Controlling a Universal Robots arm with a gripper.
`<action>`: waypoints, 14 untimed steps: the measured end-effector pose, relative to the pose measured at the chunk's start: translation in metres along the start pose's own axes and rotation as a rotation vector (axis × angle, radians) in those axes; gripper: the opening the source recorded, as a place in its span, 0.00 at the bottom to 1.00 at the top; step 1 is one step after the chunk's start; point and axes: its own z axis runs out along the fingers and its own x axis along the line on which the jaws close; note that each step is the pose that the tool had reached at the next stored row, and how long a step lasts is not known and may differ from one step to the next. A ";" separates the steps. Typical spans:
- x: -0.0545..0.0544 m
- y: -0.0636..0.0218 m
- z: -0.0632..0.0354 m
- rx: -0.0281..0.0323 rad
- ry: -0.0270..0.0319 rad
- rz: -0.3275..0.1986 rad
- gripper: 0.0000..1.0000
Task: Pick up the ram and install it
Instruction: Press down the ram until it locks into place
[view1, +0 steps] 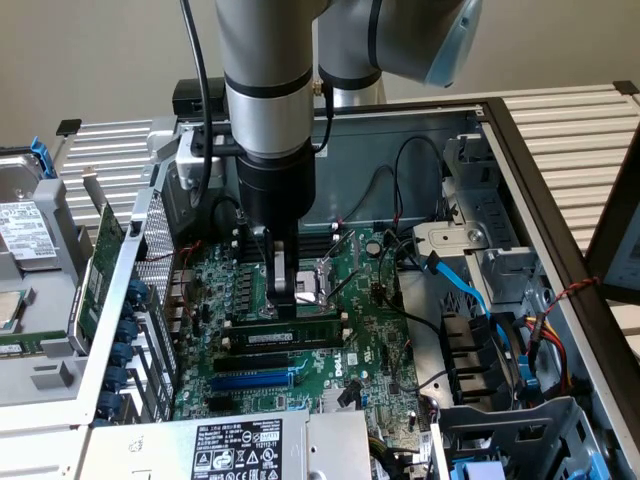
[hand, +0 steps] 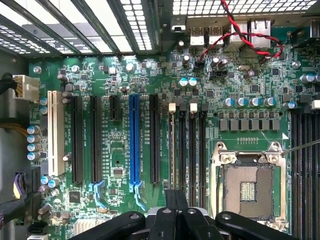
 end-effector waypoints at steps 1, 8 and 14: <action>0.000 0.0000 0.0002 0.0001 0.0002 0.000 0.11; 0.000 -0.0001 0.0026 0.0002 -0.0001 -0.002 0.11; 0.000 -0.0017 0.0041 0.0002 -0.0014 -0.005 0.11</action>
